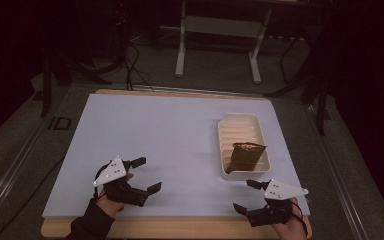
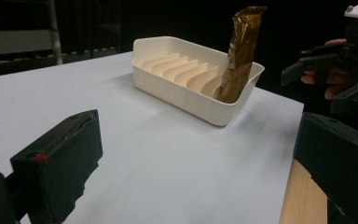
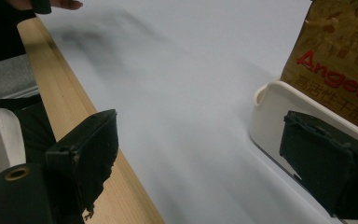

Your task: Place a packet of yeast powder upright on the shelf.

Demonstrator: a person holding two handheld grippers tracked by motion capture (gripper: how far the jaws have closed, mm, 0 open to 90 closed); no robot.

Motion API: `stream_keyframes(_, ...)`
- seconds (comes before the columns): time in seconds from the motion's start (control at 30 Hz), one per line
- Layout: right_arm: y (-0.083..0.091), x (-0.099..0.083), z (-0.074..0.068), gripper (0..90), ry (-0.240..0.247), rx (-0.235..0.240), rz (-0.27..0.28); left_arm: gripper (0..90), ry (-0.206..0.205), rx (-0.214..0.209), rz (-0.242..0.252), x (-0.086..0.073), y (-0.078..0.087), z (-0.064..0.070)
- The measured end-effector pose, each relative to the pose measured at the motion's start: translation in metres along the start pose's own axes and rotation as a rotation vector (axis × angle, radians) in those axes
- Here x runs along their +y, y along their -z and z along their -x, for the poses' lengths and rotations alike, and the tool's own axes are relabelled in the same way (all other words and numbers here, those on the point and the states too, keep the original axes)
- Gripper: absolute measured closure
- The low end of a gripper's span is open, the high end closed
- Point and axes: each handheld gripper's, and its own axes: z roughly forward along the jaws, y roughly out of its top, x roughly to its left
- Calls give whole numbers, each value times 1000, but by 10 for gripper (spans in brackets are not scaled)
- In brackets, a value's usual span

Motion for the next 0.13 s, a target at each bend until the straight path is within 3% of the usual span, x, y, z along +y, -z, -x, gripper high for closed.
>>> stream_keyframes(0.13, -1, 0, 0, 113, 6, 5, -5, 22, 0, 0, 0, 0, 0, -1)
